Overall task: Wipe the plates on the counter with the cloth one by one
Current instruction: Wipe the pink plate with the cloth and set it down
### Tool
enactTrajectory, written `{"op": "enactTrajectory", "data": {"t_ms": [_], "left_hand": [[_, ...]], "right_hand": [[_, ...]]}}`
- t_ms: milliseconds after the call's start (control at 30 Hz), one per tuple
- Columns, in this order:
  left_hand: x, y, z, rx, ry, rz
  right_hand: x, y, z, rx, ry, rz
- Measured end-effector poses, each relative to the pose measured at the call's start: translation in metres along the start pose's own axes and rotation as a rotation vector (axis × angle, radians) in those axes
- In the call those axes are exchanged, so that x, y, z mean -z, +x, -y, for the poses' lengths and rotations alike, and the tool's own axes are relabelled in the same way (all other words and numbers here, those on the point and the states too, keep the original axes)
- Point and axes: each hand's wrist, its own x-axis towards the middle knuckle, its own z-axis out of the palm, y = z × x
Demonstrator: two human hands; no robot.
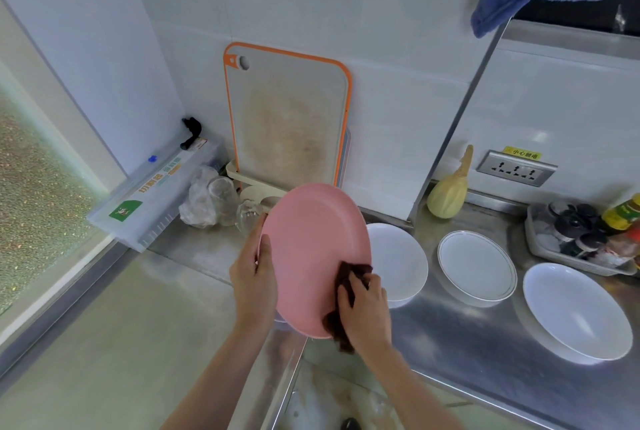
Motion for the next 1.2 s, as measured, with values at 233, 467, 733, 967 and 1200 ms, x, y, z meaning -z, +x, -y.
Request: {"op": "enactTrajectory", "data": {"t_ms": [233, 467, 733, 967, 1200], "left_hand": [[0.014, -0.001, 0.012, 0.032, 0.169, -0.198], [0.032, 0.001, 0.021, 0.128, 0.098, -0.253], [0.058, 0.019, 0.016, 0.157, 0.013, -0.225], [0.064, 0.029, 0.003, 0.228, -0.13, -0.28], [0.065, 0.029, -0.003, 0.165, -0.129, -0.169]], "right_hand": [[-0.016, -0.046, 0.059, 0.087, 0.256, 0.126], [-0.006, -0.055, 0.083, 0.385, 0.366, 0.218], [-0.009, -0.03, 0.028, 0.584, -0.066, 0.012], [-0.001, -0.015, 0.022, 0.329, 0.089, 0.01], [0.001, -0.008, 0.045, 0.044, 0.611, 0.117]]}}
